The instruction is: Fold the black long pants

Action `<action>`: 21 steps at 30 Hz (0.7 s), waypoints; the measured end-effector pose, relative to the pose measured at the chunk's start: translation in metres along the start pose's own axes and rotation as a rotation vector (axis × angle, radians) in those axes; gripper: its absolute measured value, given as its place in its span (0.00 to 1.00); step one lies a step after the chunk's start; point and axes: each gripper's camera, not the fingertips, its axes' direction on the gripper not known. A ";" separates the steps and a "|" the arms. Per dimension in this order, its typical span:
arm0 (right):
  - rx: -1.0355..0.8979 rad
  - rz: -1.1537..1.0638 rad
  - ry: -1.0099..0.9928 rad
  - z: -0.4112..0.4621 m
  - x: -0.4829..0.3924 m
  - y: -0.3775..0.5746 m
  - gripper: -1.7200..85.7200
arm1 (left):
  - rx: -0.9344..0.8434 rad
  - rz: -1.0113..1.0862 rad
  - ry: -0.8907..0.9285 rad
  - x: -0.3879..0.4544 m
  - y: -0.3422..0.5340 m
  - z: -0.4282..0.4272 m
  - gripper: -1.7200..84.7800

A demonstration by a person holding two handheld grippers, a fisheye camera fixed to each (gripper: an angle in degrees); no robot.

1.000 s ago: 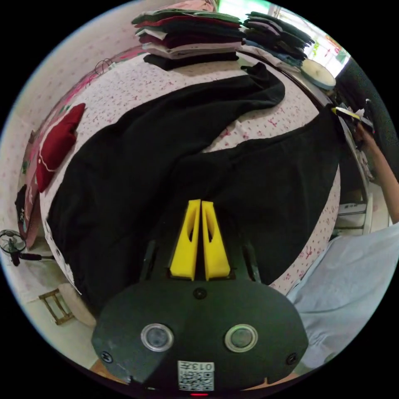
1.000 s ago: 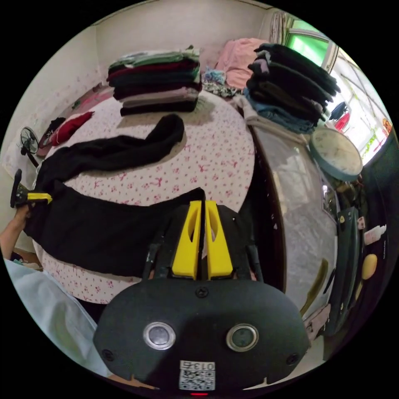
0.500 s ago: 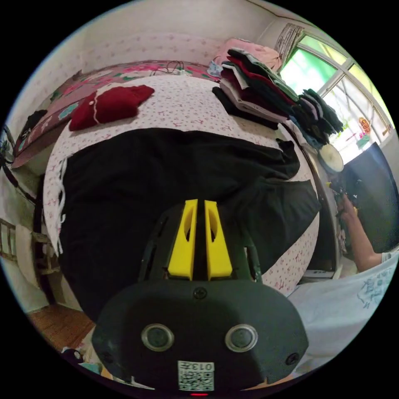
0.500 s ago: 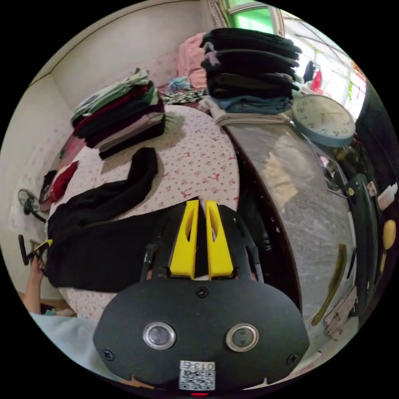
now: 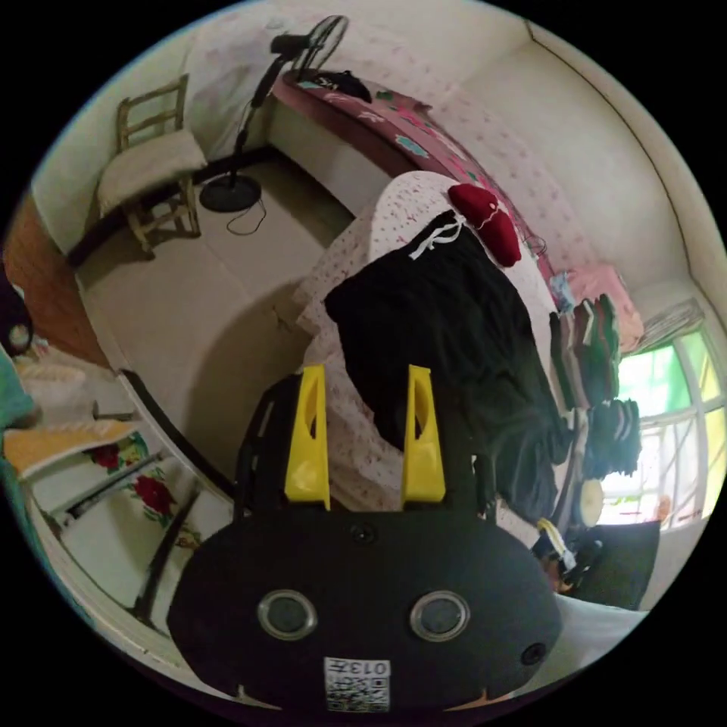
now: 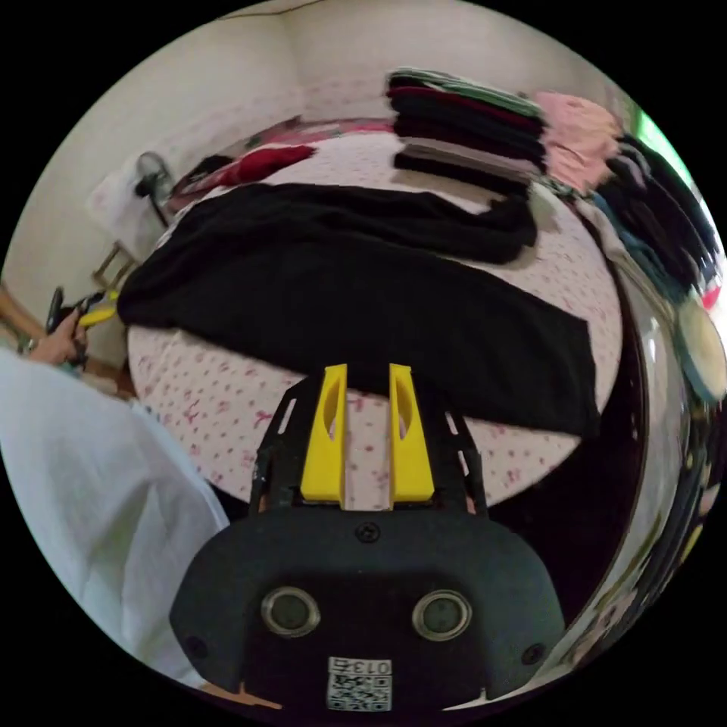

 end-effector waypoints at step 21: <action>-0.114 -0.234 -0.057 -0.009 -0.011 -0.084 0.03 | -0.156 0.325 0.026 0.018 -0.037 -0.041 0.05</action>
